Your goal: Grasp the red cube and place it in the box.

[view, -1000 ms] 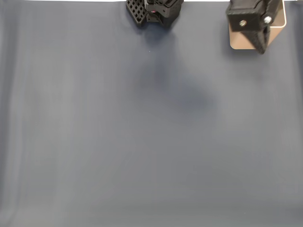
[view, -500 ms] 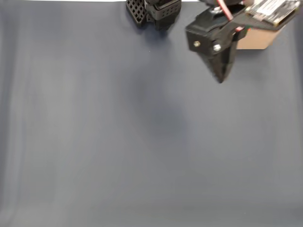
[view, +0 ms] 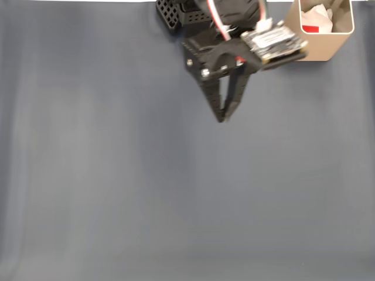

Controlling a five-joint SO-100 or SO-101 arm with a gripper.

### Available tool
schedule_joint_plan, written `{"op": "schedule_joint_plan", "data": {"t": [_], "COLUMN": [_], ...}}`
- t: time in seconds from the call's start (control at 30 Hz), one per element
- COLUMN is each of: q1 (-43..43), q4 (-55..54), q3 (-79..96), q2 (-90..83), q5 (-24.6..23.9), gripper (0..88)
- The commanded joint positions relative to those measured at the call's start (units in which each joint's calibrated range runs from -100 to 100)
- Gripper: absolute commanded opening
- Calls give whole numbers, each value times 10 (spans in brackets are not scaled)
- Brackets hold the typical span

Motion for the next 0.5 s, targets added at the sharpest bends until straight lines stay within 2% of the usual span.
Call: {"op": "schedule_joint_plan", "data": {"t": [0.0, 0.47], "q1": [34, 94], "q4": [-17, -97], "q3": [3, 175], "q2": [-2, -76], "q5": [-5, -14], "gripper": [1, 1]}}
